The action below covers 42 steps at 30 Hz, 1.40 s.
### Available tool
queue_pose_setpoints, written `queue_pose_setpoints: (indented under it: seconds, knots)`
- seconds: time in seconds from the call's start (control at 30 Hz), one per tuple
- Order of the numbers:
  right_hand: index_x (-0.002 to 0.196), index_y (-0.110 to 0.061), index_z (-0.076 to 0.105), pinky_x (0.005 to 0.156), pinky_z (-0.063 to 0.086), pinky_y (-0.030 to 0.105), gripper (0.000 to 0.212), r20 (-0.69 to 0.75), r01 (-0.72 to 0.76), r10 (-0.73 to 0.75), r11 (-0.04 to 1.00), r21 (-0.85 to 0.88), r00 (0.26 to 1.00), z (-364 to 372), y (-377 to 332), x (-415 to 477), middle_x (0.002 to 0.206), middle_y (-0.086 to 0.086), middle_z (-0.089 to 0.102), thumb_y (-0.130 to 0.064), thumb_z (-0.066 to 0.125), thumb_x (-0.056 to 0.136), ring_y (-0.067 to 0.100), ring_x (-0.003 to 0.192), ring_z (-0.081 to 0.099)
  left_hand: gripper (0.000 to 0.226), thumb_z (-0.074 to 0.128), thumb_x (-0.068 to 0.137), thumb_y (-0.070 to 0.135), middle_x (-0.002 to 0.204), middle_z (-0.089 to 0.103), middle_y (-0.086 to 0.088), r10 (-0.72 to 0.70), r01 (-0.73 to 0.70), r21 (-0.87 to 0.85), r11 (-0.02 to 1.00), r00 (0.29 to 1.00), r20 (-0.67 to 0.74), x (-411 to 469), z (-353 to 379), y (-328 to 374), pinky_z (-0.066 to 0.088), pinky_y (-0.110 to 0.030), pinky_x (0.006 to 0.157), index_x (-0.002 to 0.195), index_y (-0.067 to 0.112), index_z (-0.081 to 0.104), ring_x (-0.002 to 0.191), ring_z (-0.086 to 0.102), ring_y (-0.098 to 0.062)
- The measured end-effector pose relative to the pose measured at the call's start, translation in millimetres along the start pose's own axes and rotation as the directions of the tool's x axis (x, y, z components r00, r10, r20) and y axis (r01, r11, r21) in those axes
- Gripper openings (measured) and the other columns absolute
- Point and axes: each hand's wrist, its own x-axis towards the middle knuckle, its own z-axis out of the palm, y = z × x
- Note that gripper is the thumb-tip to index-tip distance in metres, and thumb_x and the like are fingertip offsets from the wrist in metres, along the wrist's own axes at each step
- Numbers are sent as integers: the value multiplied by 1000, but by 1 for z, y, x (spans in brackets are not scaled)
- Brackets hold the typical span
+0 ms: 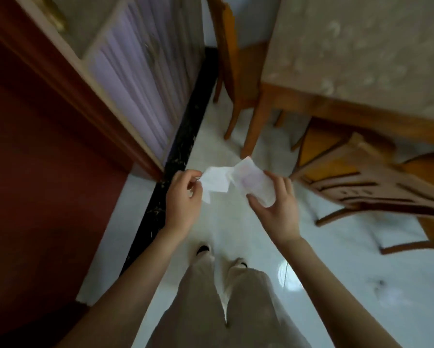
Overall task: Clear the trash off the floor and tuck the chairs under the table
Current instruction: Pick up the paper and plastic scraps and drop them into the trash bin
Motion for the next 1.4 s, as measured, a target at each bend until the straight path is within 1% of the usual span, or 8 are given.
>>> queue_pose_setpoints:
  seconds: [0.17, 0.3, 0.43, 0.5, 0.67, 0.9, 1.23, 1.4]
  knots:
    - [138, -21, 43, 93, 40, 25, 67, 118, 188, -200, 977, 103, 973, -20, -68, -9, 132, -5, 53, -38, 76, 82, 10, 116, 48, 16, 56, 91, 5, 97, 55, -1, 38, -17, 101, 995, 976, -214, -47, -83, 36, 42, -17, 71, 101, 13, 64, 79, 55, -7]
    - [132, -22, 46, 88, 36, 15, 61, 299, 308, -362, 928, 211, 883, -13, -95, -29, 119, -14, 50, -35, 77, 81, 6, 109, 48, 16, 55, 90, 2, 94, 54, 3, -110, 177, 102, 979, 878, -465, -122, -116, 41, 38, -9, 70, 98, 12, 65, 76, 53, -7]
    - [123, -35, 47, 87, 45, 22, 55, 507, 395, -494, 870, 296, 707, 7, -122, -75, 112, -15, 54, -45, 78, 79, 7, 103, 54, 19, 57, 90, 1, 97, 55, 6, -299, 377, -34, 926, 673, -676, -225, -134, 40, 41, -10, 71, 99, 15, 65, 78, 57, -4]
    - [117, -37, 46, 88, 39, 10, 49, 576, 433, -583, 812, 392, 573, 19, -138, -107, 111, -15, 52, -35, 79, 80, 6, 104, 53, 20, 57, 90, 0, 96, 56, 8, -354, 463, -65, 884, 572, -740, -278, -144, 39, 41, -7, 73, 100, 15, 66, 81, 57, 0]
    - [123, -15, 53, 90, 35, 5, 49, 622, 562, -747, 627, 539, 235, 42, -172, -201, 116, -9, 53, -26, 78, 82, 4, 108, 49, 19, 57, 91, 4, 97, 56, 6, -461, 616, -230, 754, 246, -853, -414, -160, 42, 44, -16, 76, 101, 18, 66, 85, 56, -2]
    - [122, -16, 53, 81, 37, 9, 51, 651, 550, -758, 555, 624, 26, 73, -193, -340, 111, -10, 53, -29, 79, 80, 2, 101, 48, 16, 56, 92, 8, 95, 57, 7, -514, 651, -429, 626, -69, -855, -574, -172, 39, 43, -15, 68, 98, 19, 65, 80, 56, -5]
    - [117, -14, 54, 80, 48, 27, 46, 713, 529, -700, 624, 575, 49, 132, -216, -545, 107, -2, 57, -31, 78, 81, 14, 101, 54, 15, 56, 93, 7, 96, 57, 4, -559, 728, -448, 519, -108, -822, -782, -246, -12, 41, -12, 67, 100, 17, 64, 81, 57, -11]
    - [113, -16, 55, 78, 48, 32, 40, 742, 546, -665, 654, 524, 84, 175, -230, -585, 104, -3, 56, -35, 75, 84, 15, 99, 54, 16, 54, 94, 7, 97, 57, 5, -614, 742, -444, 503, -56, -787, -813, -298, -62, 40, -7, 65, 102, 17, 64, 83, 56, -5]
